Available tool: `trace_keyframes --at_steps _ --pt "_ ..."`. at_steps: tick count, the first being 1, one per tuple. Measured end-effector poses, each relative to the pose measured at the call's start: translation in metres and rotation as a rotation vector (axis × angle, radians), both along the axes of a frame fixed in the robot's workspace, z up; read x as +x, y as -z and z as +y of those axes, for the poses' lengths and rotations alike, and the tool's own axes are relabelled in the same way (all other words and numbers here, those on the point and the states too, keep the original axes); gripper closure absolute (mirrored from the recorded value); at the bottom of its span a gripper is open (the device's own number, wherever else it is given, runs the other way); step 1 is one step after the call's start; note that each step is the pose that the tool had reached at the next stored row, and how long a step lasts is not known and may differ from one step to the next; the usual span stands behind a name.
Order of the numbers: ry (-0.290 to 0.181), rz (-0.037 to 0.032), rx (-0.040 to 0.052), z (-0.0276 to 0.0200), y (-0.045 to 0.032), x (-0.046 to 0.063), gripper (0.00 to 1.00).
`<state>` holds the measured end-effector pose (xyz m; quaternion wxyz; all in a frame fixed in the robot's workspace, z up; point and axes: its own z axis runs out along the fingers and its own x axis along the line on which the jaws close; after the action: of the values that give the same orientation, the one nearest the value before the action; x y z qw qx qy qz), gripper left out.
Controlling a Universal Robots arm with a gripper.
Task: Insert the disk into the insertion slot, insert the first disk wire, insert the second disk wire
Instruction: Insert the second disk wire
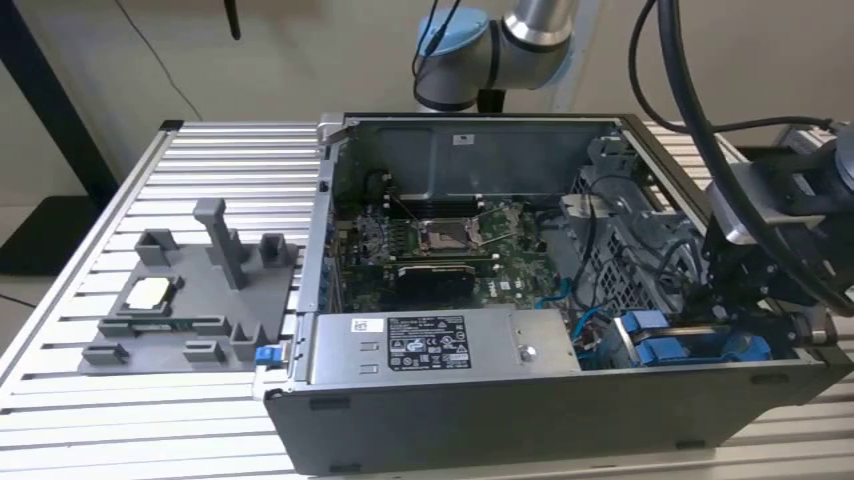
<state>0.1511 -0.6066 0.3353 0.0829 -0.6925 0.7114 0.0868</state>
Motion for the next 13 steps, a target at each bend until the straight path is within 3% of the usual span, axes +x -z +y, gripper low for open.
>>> trace_keyframes --at_steps 2,3,5,6,7,13 --pt "0.000 -0.0047 0.0014 0.0000 0.0012 -0.001 0.82" --pt "0.000 -0.0084 0.0056 -0.0001 0.0019 -0.001 0.76" --pt "0.000 -0.0154 0.0172 0.0000 0.0021 -0.002 0.76" --pt "0.000 -0.0166 0.0228 0.0001 0.0019 -0.002 0.70" --pt "0.001 -0.0166 0.0244 0.0001 -0.0001 -0.002 0.70" --pt "0.001 -0.0168 0.0245 0.0000 -0.0270 -0.002 0.70"
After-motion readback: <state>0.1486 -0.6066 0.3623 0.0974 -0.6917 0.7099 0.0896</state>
